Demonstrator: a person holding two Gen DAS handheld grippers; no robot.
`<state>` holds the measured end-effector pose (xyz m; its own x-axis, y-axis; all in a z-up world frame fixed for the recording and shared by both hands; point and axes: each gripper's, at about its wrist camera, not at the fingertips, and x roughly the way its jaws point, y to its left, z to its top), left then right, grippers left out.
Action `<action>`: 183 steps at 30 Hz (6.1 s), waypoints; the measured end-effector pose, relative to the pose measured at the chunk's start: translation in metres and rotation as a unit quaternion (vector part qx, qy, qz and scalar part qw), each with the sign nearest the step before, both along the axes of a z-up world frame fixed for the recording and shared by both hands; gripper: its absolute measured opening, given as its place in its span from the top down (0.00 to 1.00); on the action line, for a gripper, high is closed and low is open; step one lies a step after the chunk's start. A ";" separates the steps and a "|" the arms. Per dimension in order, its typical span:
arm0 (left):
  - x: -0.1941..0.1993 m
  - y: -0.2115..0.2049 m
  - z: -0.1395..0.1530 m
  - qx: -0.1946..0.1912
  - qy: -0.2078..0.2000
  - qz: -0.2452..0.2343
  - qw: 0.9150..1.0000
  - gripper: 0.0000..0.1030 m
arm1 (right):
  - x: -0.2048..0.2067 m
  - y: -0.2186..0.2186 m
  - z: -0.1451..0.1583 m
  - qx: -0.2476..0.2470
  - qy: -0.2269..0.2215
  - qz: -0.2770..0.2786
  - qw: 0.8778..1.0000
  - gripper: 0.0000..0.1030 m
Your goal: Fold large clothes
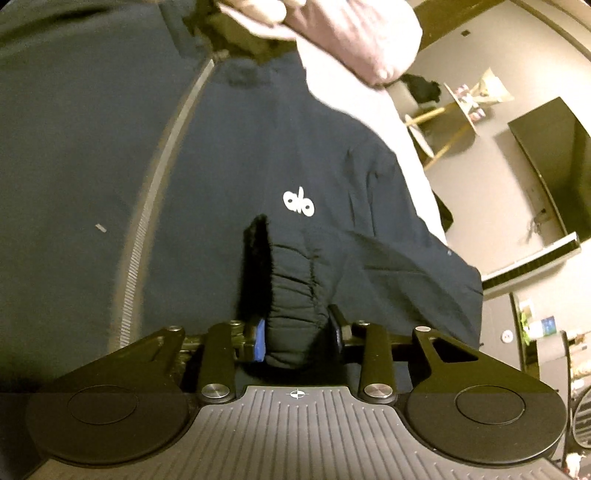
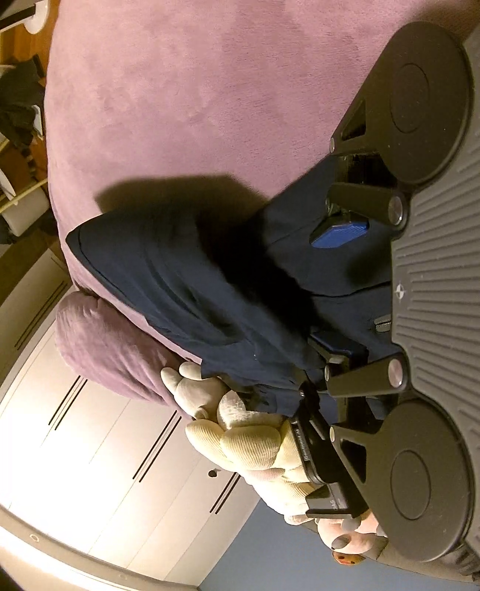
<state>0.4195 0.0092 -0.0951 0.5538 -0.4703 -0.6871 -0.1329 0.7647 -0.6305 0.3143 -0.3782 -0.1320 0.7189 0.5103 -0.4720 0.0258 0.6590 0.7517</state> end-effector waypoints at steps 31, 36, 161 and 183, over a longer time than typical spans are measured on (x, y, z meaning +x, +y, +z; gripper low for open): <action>-0.008 0.114 0.066 0.207 -0.116 0.132 0.962 0.80 | 0.130 0.040 0.001 0.041 0.038 -0.031 0.998 0.62; 0.006 0.104 0.053 0.272 -0.109 0.115 0.949 0.82 | 0.144 0.068 0.017 -0.080 -0.004 -0.006 0.997 0.76; -0.084 0.110 0.043 0.132 -0.118 0.067 0.982 0.13 | -0.029 0.133 0.033 -0.207 -0.020 0.093 0.974 0.70; -0.239 0.245 0.021 0.133 -0.062 0.333 0.932 0.08 | -0.037 0.361 0.034 -0.515 -0.295 0.252 0.764 0.41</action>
<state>0.1804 0.2544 -0.0740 0.7453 0.1830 -0.6411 -0.5718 0.6700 -0.4735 0.2775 -0.0171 -0.0983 0.7959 0.3695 -0.4795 -0.5704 0.7230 -0.3896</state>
